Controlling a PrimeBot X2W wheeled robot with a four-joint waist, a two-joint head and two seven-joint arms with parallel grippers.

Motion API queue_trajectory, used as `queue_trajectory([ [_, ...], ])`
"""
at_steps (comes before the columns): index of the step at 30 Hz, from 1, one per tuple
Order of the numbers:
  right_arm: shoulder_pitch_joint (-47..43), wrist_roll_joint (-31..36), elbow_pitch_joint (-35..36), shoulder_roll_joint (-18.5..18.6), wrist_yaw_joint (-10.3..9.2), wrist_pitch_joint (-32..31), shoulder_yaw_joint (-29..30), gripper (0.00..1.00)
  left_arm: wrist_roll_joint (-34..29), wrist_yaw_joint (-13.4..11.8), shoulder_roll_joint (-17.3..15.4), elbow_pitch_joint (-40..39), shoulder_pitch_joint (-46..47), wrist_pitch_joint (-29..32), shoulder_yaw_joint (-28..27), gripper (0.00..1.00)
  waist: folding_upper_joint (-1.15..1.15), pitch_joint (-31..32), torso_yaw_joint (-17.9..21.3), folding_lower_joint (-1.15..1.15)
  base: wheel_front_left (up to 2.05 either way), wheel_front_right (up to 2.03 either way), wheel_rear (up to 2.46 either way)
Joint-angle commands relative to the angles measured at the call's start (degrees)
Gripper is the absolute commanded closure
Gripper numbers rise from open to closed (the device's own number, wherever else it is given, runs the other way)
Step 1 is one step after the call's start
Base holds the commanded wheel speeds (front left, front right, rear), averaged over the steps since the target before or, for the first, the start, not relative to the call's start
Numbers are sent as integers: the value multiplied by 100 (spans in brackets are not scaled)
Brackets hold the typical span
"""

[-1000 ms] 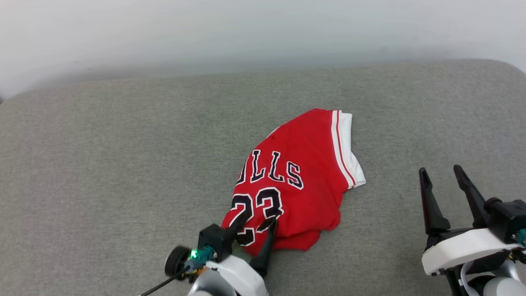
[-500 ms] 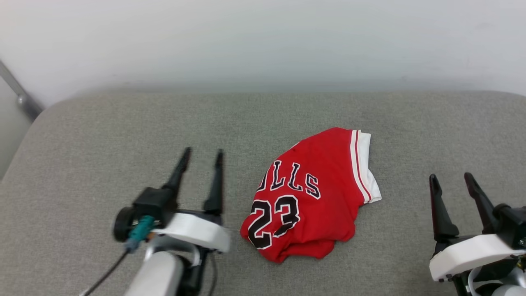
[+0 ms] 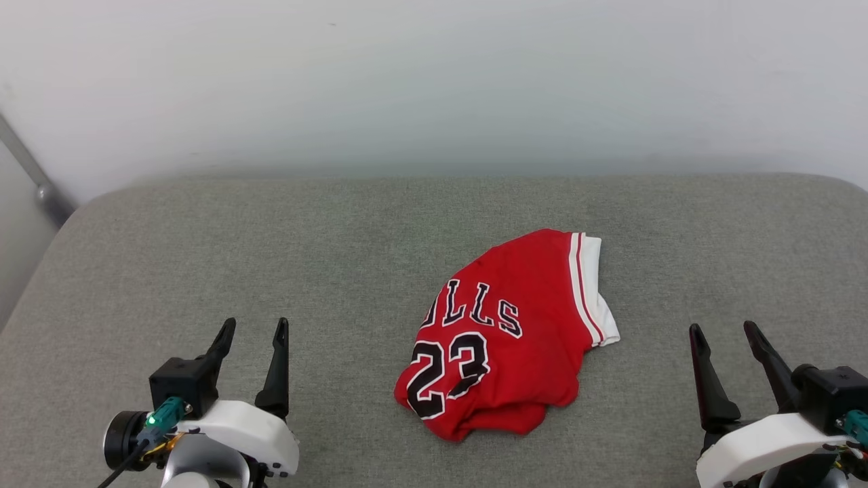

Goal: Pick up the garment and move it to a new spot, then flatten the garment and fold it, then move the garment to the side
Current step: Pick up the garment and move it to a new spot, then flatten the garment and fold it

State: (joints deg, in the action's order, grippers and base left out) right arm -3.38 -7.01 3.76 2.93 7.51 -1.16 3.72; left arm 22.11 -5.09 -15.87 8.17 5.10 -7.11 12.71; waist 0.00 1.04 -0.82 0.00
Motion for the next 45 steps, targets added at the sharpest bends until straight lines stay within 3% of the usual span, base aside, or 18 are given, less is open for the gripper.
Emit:
queue_trajectory([
  [1,-69,-6,3,-7,-3,-20,-11,0,-1,-27,-3,-46,-108,15,31,0,0,20,15,0,0,0,0],
  [16,-113,-57,-5,-7,-4,-57,36,0,19,-130,70,-161,-95,-115,77,0,0,62,19,0,0,0,0],
  [22,-106,-399,-322,-10,-4,-247,485,0,48,-150,160,-135,16,-220,118,0,0,34,-126,0,0,0,0],
  [28,157,-840,-1108,-5,-4,-1133,1028,0,-25,-115,339,-201,198,-331,307,0,0,-118,-488,0,0,0,0],
  [35,802,-728,-1699,-8,-3,-2550,1382,0,-85,-39,537,-314,490,-477,520,0,0,-590,-930,0,0,0,0],
  [45,2174,-961,-1955,517,-3,-4362,978,0,-160,124,845,-188,960,-679,780,0,0,-1298,-1429,0,0,0,0],
])
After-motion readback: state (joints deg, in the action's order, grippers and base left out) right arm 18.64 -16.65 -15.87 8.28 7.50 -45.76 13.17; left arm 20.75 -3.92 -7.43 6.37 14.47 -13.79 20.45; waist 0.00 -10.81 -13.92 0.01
